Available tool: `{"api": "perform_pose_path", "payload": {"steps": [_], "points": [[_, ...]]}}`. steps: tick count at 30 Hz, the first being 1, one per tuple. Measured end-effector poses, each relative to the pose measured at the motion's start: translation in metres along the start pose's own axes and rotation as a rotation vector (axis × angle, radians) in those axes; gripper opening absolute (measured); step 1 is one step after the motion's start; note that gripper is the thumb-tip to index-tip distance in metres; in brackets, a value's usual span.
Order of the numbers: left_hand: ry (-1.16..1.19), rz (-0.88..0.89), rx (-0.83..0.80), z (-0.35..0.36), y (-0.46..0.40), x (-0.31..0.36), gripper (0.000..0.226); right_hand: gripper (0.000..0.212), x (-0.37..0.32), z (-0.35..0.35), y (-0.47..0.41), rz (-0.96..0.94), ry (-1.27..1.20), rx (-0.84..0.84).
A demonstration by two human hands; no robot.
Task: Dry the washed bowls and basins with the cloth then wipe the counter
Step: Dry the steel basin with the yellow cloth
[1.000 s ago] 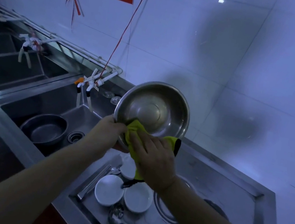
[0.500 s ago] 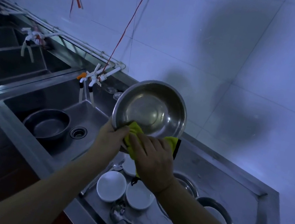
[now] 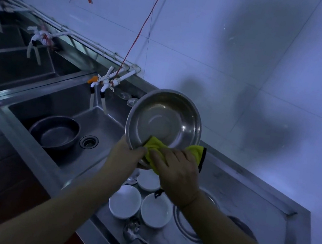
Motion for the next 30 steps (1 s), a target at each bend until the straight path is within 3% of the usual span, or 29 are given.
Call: {"api": "perform_pose_path", "payload": {"steps": [3,6,9,11,15,20,24,28,30], "points": [[-0.015,-0.02,0.01,-0.003,-0.009,-0.005,0.027,0.023,-0.016,0.007,0.007,0.005,-0.028,0.005],[-0.234,0.017,-0.014,-0.011,-0.021,0.008,0.022,0.034,-0.013,0.012,0.018,-0.113,-0.027,-0.02],[-0.506,0.058,-0.176,-0.018,-0.038,0.03,0.027,0.037,0.001,0.018,0.026,-0.275,-0.016,-0.081],[-0.552,0.058,-0.27,-0.022,-0.056,0.041,0.023,0.035,0.008,0.024,0.023,-0.292,-0.004,-0.108],[-0.285,0.068,-0.115,-0.028,-0.089,0.043,0.015,0.016,0.01,0.044,-0.01,-0.031,0.07,-0.105],[0.008,-0.058,-0.281,-0.033,-0.122,0.029,0.015,0.021,0.0,0.083,-0.06,0.239,0.151,-0.115],[-0.18,0.032,-0.418,-0.068,-0.158,0.055,0.017,0.021,-0.004,0.112,-0.077,0.141,0.193,-0.176],[-0.586,0.159,-0.516,-0.093,-0.185,0.084,0.029,0.019,-0.001,0.125,-0.08,-0.064,0.203,-0.284],[-0.646,0.203,-0.543,-0.097,-0.196,0.098,0.029,0.018,-0.003,0.131,-0.087,-0.017,0.229,-0.312]]}}
Point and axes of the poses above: each hand's wrist, its own y-axis away from the middle knuckle, its own z-axis out of the palm, x = y × z, the point moved 6 cm from there along -y, towards the middle knuckle, and after that the axes turned 15 degrees about -z, right-handed, at the moved point
